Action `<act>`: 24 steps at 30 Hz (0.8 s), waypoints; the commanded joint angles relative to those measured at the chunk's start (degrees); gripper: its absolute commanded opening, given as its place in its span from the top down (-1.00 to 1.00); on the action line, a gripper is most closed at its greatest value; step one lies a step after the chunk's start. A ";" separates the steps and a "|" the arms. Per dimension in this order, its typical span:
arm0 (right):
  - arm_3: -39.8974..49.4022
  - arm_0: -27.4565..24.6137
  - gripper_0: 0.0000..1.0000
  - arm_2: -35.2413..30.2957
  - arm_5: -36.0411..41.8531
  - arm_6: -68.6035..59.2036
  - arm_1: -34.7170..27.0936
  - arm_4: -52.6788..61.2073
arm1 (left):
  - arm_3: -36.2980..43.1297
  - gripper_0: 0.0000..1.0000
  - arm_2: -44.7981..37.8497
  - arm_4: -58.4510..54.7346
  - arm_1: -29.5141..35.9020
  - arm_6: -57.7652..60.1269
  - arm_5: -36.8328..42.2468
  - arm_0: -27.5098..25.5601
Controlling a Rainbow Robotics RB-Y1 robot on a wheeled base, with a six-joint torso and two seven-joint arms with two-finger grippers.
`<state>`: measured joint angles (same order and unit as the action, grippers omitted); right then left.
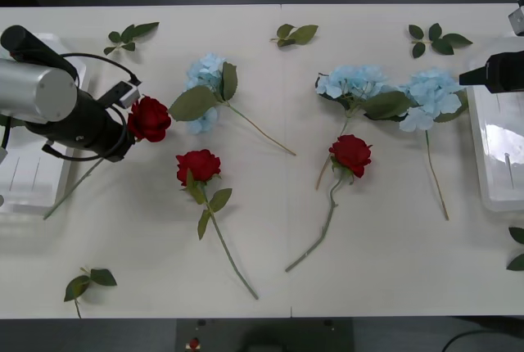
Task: Put the red flowers into the right box and the blue flowers into the left box
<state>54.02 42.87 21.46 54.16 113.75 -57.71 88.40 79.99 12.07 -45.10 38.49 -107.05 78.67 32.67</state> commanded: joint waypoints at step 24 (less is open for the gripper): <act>29.04 -20.11 -0.72 2.80 -17.95 -22.35 -4.69 -9.03 | 1.05 1.00 -16.47 -45.86 0.62 0.09 1.92 0.90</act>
<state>83.54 21.92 25.09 36.00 92.96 -63.05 81.44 80.30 -4.32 -87.11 38.50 -107.57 80.58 32.67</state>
